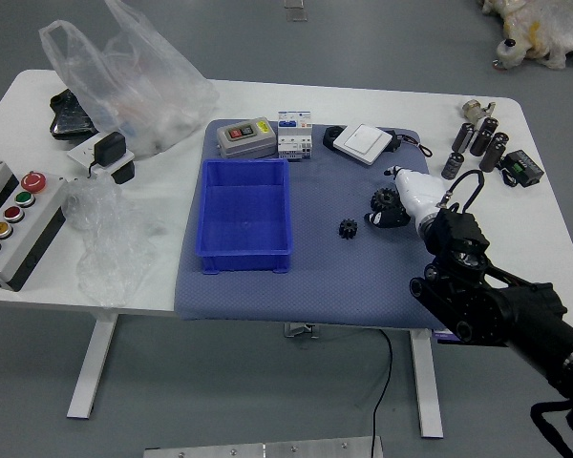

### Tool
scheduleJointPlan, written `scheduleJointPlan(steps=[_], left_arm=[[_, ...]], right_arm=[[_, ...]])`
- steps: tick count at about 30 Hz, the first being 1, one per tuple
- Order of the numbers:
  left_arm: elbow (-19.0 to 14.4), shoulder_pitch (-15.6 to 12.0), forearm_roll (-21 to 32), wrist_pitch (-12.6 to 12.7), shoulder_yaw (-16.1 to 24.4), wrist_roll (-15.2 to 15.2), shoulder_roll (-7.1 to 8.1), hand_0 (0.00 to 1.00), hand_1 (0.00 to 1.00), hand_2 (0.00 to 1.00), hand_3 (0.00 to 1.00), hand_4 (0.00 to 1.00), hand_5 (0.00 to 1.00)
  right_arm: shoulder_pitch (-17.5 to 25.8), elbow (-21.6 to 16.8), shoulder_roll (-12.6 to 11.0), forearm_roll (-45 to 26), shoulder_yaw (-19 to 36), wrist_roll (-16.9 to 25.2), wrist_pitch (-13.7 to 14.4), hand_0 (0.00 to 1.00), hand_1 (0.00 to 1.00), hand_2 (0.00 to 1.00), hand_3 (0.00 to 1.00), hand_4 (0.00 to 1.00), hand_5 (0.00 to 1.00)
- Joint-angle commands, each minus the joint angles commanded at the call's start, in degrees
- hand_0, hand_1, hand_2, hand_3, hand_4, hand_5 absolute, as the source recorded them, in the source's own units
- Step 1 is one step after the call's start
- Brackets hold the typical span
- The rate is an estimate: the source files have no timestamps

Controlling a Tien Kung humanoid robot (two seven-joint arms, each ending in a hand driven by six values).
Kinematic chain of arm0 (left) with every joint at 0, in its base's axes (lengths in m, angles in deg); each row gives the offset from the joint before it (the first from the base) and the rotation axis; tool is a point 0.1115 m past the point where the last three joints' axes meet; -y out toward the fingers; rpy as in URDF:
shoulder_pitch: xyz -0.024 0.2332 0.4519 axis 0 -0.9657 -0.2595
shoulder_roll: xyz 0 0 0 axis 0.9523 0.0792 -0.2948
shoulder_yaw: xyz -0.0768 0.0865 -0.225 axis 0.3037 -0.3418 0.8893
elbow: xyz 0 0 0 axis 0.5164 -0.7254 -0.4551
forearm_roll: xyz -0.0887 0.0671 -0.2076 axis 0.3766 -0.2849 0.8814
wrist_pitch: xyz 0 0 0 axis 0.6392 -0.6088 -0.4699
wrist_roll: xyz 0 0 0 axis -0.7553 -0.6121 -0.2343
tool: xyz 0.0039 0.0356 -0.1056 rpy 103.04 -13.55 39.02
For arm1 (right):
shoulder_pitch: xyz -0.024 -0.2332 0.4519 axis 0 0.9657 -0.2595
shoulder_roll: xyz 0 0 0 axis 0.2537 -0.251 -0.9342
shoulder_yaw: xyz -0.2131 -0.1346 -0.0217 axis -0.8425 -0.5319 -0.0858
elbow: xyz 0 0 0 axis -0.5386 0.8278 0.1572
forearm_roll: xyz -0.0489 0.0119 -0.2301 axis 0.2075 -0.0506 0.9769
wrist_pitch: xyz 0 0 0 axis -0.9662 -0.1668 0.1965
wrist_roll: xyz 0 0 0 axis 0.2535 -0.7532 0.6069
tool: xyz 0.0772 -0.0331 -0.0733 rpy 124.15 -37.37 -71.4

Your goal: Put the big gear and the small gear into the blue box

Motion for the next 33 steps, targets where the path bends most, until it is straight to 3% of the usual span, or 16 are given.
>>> scheduleJointPlan(steps=[6,7,15,24,30,31,33], left_arm=[[0.0,-0.01,0.04,0.03,-0.01,0.03,0.03,0.619,0.459,0.49,0.656,0.692,0.274],[0.0,0.0,0.08,0.03,-0.06,0.06,0.03,0.618,0.459,0.491,0.656,0.692,0.274],[0.0,0.01,0.22,0.03,-0.19,0.2,-0.09,0.618,0.459,0.491,0.654,0.692,0.274],[0.0,-0.19,-0.02,0.06,0.08,0.01,-0.12,0.618,0.459,0.49,0.655,0.692,0.274],[0.0,-0.28,-0.26,0.09,0.21,-0.13,-0.12,0.618,0.46,0.491,0.656,0.692,0.274],[0.0,-0.31,-0.26,0.09,0.19,-0.15,-0.12,0.618,0.46,0.491,0.656,0.692,0.274],[0.0,-0.37,-0.31,0.09,0.16,-0.2,-0.11,0.618,0.46,0.491,0.656,0.692,0.274]], right_arm=[[0.06,0.2,-0.21,-0.84,-0.33,0.75,0.52,0.355,0.526,0.524,0.577,0.306,0.218],[0.06,0.14,-0.24,-0.92,-0.35,0.84,0.6,0.348,0.503,0.459,0.521,0.482,0.073],[0.14,-2.4,-1.11,-1.55,0.04,1.74,2.0,0.344,0.496,0.43,0.481,0.477,0.059],[-1.2,-12.34,-3.71,-1.92,-1.63,1.57,2.73,0.344,0.496,0.428,0.473,0.485,0.052],[-3.93,-20.18,-3.92,-3.76,-7.92,4.07,2.41,0.352,0.496,0.434,0.475,0.495,0.043],[-4.46,-21.23,-3.84,-3.82,-8.97,4.6,2.31,0.367,0.521,0.508,0.512,0.538,0.002],[-5.72,-23.13,-3.41,-3.59,-11.4,5.57,1.81,0.367,0.521,0.508,0.512,0.538,0.002]])
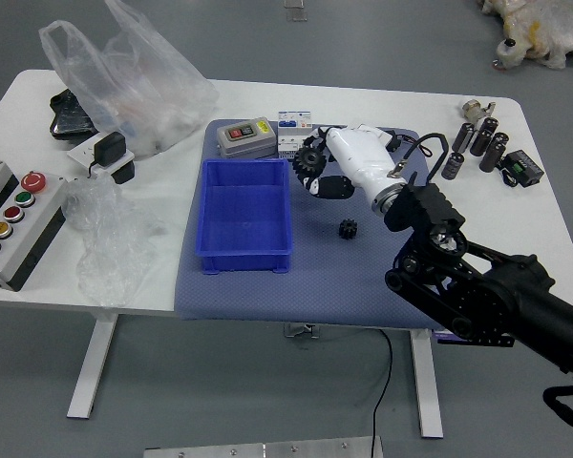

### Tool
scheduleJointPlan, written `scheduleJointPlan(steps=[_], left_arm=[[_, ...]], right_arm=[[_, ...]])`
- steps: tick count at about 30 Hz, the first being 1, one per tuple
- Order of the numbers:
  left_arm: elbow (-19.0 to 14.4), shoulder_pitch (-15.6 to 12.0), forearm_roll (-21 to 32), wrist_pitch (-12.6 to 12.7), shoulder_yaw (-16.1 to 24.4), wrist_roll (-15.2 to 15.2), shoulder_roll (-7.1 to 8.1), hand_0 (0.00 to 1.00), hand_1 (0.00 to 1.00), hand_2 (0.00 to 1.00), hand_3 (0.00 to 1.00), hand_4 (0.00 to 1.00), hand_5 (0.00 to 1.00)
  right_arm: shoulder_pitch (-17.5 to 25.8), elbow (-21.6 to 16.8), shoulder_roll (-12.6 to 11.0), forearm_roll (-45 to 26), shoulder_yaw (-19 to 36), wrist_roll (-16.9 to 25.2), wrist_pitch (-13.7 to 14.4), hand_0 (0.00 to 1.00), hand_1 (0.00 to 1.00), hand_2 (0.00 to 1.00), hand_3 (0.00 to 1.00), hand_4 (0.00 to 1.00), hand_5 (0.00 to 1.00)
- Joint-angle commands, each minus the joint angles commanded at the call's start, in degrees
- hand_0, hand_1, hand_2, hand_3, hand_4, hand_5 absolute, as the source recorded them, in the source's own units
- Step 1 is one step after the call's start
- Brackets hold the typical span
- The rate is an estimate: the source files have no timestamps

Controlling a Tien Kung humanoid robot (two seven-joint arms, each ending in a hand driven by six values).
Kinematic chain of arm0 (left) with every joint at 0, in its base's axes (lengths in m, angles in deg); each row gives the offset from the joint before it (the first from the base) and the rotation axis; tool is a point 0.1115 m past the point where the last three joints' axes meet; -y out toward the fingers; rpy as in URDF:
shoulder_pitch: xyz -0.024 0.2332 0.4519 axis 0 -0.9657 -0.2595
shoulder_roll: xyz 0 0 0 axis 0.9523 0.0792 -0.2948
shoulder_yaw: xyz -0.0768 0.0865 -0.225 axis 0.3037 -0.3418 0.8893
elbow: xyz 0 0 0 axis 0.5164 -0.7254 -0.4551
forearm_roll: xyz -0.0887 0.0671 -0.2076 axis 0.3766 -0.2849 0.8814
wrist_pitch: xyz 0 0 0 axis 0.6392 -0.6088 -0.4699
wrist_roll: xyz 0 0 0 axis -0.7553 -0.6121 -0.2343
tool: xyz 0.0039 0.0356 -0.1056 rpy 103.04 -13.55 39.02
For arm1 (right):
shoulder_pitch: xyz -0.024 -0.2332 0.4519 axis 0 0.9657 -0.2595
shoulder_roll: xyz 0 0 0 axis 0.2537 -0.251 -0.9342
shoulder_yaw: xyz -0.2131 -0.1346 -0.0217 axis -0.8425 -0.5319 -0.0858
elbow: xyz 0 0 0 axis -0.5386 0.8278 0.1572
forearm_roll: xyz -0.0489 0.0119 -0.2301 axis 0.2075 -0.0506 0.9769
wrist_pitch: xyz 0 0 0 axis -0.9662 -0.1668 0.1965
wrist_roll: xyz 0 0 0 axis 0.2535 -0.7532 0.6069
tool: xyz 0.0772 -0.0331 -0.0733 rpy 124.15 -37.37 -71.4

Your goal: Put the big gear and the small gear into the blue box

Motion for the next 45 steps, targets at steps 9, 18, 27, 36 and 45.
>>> scheduleJointPlan(steps=[9,18,27,36,45], left_arm=[[0.0,0.03,-0.09,-0.07,-0.29,-0.05,-0.1,0.618,0.459,0.491,0.656,0.692,0.275],[0.0,0.03,-0.26,-0.08,-0.27,-0.15,0.0,0.618,0.459,0.49,0.656,0.692,0.274],[0.0,0.13,-0.34,-0.11,-0.23,-0.14,-0.04,0.618,0.459,0.491,0.657,0.692,0.275],[0.0,0.07,-0.2,-0.1,-0.2,-0.07,-0.21,0.618,0.46,0.49,0.658,0.692,0.276],[0.0,-0.25,-0.16,0.0,0.12,-0.02,-0.21,0.618,0.459,0.491,0.657,0.692,0.275]], right_arm=[[-2.54,0.73,3.09,3.5,-6.14,0.29,-3.77,0.445,0.637,0.64,0.617,0.544,0.034],[-2.6,3.13,4.34,5.34,-7.65,-0.87,-5.6,0.683,0.913,0.897,0.712,0.444,0.27],[-2.34,3.16,4.46,5.73,-8.39,-1.71,-6.61,0.717,0.963,0.968,0.843,0.517,0.273],[2.45,-2.18,0.87,2.93,1.33,-1.4,-1.69,0.635,0.896,0.92,0.849,0.529,0.251],[12.0,-6.02,-3.47,-2.38,11.13,-3.71,-0.75,0.583,0.876,0.928,0.9,0.616,0.233]])
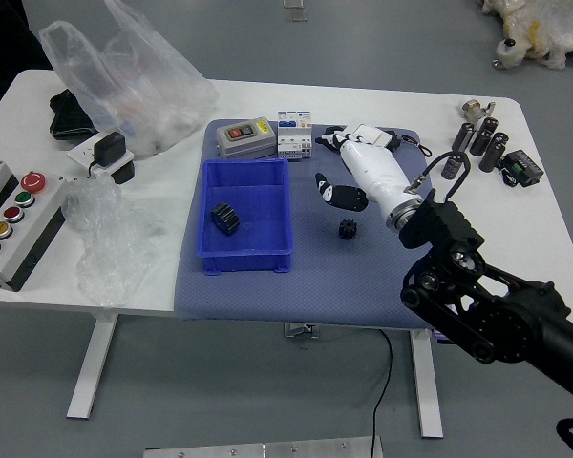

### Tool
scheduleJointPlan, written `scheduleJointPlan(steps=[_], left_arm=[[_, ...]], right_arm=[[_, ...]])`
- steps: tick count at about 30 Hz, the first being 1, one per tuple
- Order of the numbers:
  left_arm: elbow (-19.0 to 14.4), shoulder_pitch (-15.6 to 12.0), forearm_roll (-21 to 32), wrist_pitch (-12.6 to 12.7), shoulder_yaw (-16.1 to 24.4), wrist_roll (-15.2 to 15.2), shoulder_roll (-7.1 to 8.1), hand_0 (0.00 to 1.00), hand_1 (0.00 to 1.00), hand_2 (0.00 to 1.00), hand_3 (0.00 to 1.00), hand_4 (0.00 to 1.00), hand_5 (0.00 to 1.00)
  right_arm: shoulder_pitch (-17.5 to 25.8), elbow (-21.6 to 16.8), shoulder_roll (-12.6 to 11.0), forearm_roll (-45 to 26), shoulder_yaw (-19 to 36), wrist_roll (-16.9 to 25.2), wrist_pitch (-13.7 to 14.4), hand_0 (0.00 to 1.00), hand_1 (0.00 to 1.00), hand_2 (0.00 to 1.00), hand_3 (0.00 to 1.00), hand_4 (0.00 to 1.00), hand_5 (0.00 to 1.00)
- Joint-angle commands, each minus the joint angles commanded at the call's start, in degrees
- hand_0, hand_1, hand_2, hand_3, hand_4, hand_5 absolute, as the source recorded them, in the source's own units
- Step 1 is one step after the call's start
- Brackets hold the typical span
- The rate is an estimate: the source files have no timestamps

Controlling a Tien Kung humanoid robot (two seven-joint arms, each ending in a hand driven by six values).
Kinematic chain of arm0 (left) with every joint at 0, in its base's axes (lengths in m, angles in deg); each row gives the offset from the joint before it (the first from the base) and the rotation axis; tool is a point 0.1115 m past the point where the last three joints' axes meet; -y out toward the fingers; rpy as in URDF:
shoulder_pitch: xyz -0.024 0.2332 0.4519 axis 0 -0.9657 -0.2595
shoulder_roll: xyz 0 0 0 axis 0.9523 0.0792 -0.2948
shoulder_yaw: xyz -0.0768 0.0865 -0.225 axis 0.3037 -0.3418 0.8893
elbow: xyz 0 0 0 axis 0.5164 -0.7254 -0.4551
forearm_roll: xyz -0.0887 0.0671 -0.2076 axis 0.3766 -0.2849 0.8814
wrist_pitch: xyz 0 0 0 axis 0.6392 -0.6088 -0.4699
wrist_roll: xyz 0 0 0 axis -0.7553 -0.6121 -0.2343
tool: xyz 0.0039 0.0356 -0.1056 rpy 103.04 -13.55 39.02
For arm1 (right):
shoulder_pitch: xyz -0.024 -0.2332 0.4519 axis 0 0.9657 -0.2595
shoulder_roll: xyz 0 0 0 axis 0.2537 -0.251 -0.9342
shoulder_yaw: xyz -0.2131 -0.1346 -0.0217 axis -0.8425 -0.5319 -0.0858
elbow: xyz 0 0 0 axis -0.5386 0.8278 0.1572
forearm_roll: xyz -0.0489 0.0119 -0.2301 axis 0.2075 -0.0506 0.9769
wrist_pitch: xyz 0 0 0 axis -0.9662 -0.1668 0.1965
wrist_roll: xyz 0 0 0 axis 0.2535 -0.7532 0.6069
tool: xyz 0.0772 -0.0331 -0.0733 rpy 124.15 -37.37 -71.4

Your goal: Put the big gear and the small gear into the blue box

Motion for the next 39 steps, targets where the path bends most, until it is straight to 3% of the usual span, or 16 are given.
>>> scheduleJointPlan(steps=[1,18,19,24,25,30,31,36,37,39], left_arm=[[0.0,-0.02,0.02,0.01,0.0,0.01,-0.02,0.618,0.459,0.491,0.656,0.692,0.275],[0.0,0.17,0.11,0.01,-0.34,0.03,0.0,0.618,0.46,0.49,0.656,0.692,0.274],[0.0,0.19,0.14,0.01,-0.37,0.06,-0.01,0.618,0.46,0.491,0.655,0.692,0.274],[0.0,0.34,0.41,-0.02,-0.69,0.25,-0.04,0.618,0.46,0.491,0.655,0.692,0.274],[0.0,0.35,0.45,-0.03,-0.74,0.27,-0.04,0.618,0.461,0.491,0.655,0.692,0.275],[0.0,0.4,0.51,-0.04,-0.82,0.32,-0.01,0.618,0.461,0.491,0.655,0.692,0.275],[0.0,0.41,0.56,-0.04,-0.88,0.35,0.01,0.618,0.46,0.491,0.655,0.692,0.274],[0.0,0.41,0.73,-0.06,-1.05,0.48,0.0,0.618,0.46,0.491,0.655,0.692,0.274],[0.0,0.4,0.78,-0.06,-1.08,0.49,-0.01,0.619,0.46,0.491,0.656,0.692,0.273],[0.0,0.37,0.76,-0.06,-1.06,0.49,-0.02,0.619,0.46,0.491,0.656,0.692,0.273]], right_arm=[[0.99,0.08,-0.08,-0.31,0.12,-0.12,0.13,0.583,0.876,0.936,0.925,0.747,0.284],[1.87,8.29,1.63,-0.59,-4.81,-0.93,-0.8,0.568,0.864,0.926,0.907,0.817,0.315],[1.83,8.5,1.71,-0.54,-4.91,-0.98,-0.73,0.532,0.796,0.807,0.855,0.678,0.247],[1.71,9.09,2.02,-0.32,-5.52,-1.18,-0.1,0.532,0.796,0.807,0.855,0.678,0.247],[1.69,9.23,2.07,-0.36,-5.65,-1.19,0.08,0.451,0.634,0.528,0.602,0.416,0.09],[1.58,9.56,2.2,-0.08,-6.03,-1.32,0.55,0.451,0.634,0.528,0.602,0.416,0.09],[1.55,9.58,2.22,0.08,-6.07,-1.4,0.54,0.429,0.577,0.423,0.512,0.491,0.041],[1.53,9.8,2.32,0.75,-6.02,-1.64,0.43,0.429,0.577,0.423,0.512,0.491,0.041],[1.53,9.78,2.31,0.95,-5.98,-1.67,0.45,0.442,0.58,0.42,0.508,0.44,0.004],[1.49,9.65,2.27,1.39,-5.91,-1.71,0.54,0.442,0.58,0.42,0.508,0.44,0.004]])
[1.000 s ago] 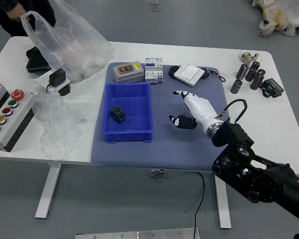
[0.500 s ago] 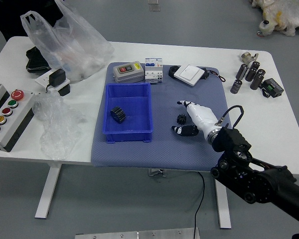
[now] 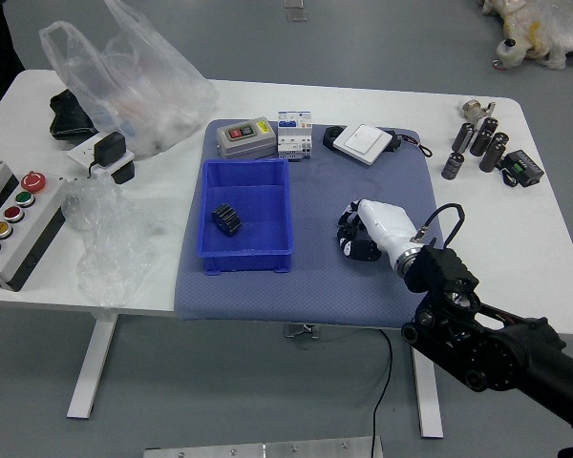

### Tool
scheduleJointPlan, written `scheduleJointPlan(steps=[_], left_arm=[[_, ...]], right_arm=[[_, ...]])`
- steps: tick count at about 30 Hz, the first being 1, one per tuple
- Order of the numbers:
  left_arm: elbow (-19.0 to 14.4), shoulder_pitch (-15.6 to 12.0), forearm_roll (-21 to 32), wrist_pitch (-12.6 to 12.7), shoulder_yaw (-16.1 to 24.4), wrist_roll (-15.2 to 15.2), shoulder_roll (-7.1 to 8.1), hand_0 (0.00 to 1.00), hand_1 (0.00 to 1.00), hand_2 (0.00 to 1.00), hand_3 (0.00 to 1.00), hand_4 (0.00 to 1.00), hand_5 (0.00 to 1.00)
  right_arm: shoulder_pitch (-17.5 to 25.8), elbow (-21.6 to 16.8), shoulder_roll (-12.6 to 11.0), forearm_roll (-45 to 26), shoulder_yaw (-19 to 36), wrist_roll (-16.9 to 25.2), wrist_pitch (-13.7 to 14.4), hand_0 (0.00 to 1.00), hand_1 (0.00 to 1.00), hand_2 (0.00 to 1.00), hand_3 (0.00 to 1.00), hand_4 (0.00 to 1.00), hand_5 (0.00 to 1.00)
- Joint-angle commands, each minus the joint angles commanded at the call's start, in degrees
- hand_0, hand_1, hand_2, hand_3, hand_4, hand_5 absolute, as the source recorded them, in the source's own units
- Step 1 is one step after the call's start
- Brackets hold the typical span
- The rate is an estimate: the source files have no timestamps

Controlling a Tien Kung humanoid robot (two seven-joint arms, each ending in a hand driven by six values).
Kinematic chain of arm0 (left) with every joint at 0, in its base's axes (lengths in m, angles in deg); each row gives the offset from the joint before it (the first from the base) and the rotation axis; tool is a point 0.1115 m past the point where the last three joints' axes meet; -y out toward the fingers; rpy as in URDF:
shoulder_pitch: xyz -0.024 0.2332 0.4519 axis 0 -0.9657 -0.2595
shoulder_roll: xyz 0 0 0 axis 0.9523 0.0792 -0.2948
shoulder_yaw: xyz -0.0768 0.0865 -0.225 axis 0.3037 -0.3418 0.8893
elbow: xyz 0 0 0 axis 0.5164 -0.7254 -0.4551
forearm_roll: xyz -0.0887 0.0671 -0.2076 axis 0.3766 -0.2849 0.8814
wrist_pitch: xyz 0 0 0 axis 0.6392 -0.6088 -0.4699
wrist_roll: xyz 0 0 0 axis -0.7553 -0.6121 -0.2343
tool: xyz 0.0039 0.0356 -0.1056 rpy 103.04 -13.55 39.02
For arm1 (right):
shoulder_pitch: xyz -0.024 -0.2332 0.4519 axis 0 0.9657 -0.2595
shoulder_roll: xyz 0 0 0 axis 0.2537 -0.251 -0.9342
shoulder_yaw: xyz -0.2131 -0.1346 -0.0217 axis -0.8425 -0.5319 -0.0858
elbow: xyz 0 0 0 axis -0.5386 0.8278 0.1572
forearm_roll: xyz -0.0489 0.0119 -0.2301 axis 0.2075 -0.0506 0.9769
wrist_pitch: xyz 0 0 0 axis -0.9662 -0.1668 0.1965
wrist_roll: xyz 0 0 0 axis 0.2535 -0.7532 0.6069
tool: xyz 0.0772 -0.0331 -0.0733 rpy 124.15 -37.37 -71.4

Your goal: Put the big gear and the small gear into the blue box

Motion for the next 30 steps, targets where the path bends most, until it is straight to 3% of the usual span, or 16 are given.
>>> scheduleJointPlan(steps=[12,21,22,27,28,30], left_arm=[[0.0,-0.09,-0.18,0.01,0.23,-0.08,0.04,0.619,0.46,0.49,0.654,0.693,0.276],[0.0,-0.17,-0.68,-0.06,0.44,-0.36,0.06,0.619,0.461,0.49,0.655,0.692,0.276],[0.0,-0.16,-0.69,-0.07,0.42,-0.37,0.07,0.619,0.46,0.491,0.655,0.692,0.275],[0.0,-0.03,-0.7,-0.09,0.28,-0.43,0.16,0.619,0.46,0.491,0.655,0.692,0.275],[0.0,-0.02,-0.7,-0.09,0.27,-0.46,0.17,0.619,0.461,0.491,0.655,0.692,0.275],[0.0,0.0,-0.78,-0.08,0.31,-0.52,0.16,0.619,0.461,0.491,0.655,0.692,0.275]], right_arm=[[-2.93,-5.24,-1.47,1.44,1.33,-0.02,0.22,0.443,0.579,0.421,0.512,0.45,0.005],[-11.62,-5.6,2.15,-0.33,-6.16,5.24,2.68,0.459,0.583,0.442,0.522,0.474,0.002],[-12.34,-5.24,2.61,-0.26,-7.04,5.77,2.66,0.538,0.643,0.605,0.617,0.504,0.002],[-15.22,-1.95,5.06,2.13,-11.27,6.63,0.69,0.538,0.643,0.605,0.617,0.504,0.002],[-15.48,-1.33,5.44,2.78,-11.88,6.48,0.27,0.631,0.779,0.771,0.693,0.439,0.244],[-15.63,-0.2,6.05,3.77,-12.63,6.26,-0.24,0.631,0.779,0.771,0.693,0.439,0.244]])
